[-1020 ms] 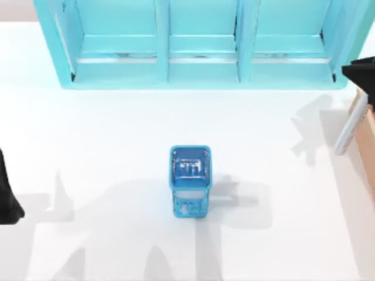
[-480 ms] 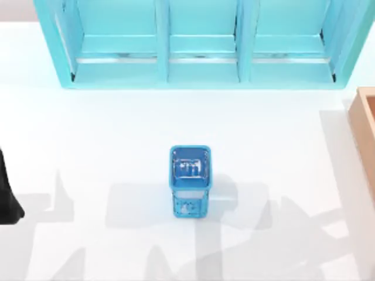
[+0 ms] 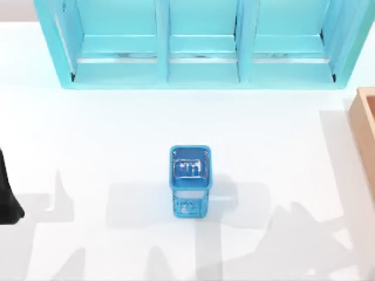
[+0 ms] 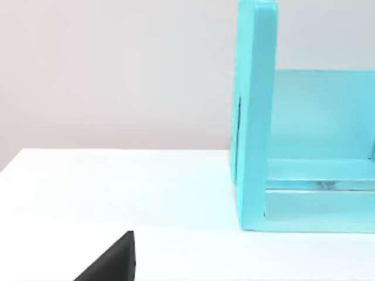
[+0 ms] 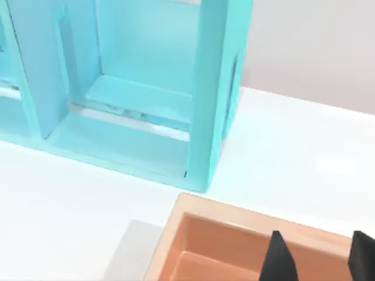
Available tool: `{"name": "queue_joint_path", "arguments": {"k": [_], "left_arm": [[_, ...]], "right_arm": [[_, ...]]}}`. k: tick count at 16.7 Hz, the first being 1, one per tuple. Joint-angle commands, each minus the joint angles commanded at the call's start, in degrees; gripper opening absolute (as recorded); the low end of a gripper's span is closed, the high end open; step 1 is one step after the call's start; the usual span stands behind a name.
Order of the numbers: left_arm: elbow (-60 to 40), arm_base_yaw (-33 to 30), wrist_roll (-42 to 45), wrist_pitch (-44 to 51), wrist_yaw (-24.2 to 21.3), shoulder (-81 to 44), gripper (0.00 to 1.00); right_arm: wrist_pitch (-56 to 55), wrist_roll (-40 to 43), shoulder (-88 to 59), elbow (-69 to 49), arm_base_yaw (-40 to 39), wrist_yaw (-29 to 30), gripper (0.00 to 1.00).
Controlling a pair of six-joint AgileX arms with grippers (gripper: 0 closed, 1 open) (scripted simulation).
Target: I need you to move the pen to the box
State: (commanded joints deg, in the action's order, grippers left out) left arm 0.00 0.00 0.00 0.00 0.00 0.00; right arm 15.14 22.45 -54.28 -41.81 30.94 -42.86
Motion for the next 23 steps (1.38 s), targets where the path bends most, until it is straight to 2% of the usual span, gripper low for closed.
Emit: {"name": "queue_joint_path", "arguments": {"k": [3, 9, 14, 23], "left_arm": [[0.0, 0.0, 0.0, 0.0, 0.0, 0.0, 1.0], [0.0, 0.0, 0.0, 0.0, 0.0, 0.0, 1.0], [0.0, 0.0, 0.0, 0.0, 0.0, 0.0, 1.0], [0.0, 0.0, 0.0, 0.0, 0.0, 0.0, 1.0]], "right_arm": [[-3.86, -0.72, -2.12, 2.05, -1.43, 0.83, 0.0], [-18.93, -3.47, -7.19, 8.91, -5.84, 5.02, 0.0], [-20.61, -3.91, -7.8, 10.06, -6.42, 5.98, 0.0], [-20.61, -3.91, -7.8, 10.06, -6.42, 5.98, 0.68]]}}
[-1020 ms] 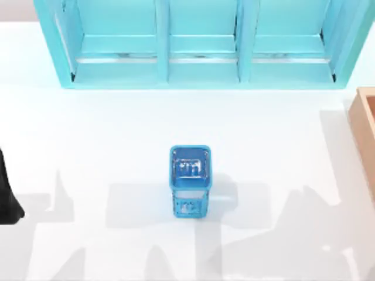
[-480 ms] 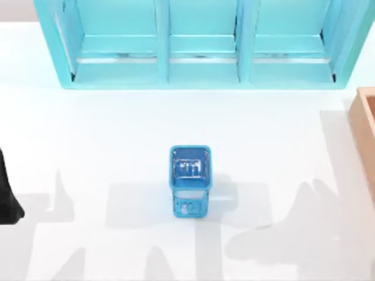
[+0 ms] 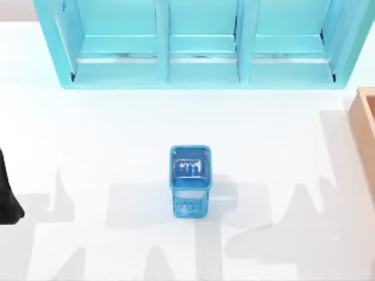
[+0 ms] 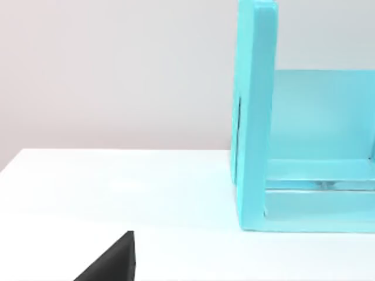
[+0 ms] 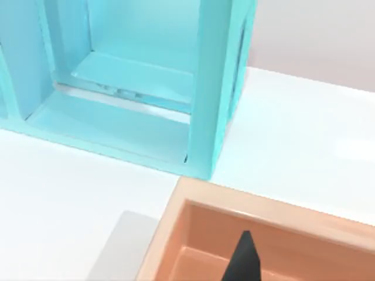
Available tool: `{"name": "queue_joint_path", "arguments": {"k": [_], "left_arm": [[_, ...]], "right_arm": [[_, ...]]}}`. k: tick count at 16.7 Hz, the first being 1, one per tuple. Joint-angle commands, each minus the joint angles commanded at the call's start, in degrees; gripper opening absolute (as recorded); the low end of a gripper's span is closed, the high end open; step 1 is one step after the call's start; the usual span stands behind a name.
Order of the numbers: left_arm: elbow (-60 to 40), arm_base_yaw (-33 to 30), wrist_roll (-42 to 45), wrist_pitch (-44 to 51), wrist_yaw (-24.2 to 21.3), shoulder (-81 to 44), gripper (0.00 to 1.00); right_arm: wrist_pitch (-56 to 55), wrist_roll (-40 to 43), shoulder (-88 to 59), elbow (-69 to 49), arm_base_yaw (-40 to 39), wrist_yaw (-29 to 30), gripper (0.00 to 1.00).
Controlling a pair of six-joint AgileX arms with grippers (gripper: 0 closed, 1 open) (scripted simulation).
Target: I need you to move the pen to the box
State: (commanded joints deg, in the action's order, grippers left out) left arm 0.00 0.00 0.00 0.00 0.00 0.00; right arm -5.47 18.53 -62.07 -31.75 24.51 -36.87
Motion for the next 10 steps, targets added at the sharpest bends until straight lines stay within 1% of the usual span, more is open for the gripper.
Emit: {"name": "queue_joint_path", "arguments": {"k": [4, 5, 10], "left_arm": [[0.0, 0.0, 0.0, 0.0, 0.0, 0.0, 1.0], [0.0, 0.0, 0.0, 0.0, 0.0, 0.0, 1.0], [0.0, 0.0, 0.0, 0.0, 0.0, 0.0, 1.0]], "right_arm": [[0.0, 0.0, 0.0, 0.0, 0.0, 0.0, 0.98], [0.0, 0.0, 0.0, 0.0, 0.0, 0.0, 1.0], [0.0, 0.0, 0.0, 0.0, 0.0, 0.0, 1.0]]}}
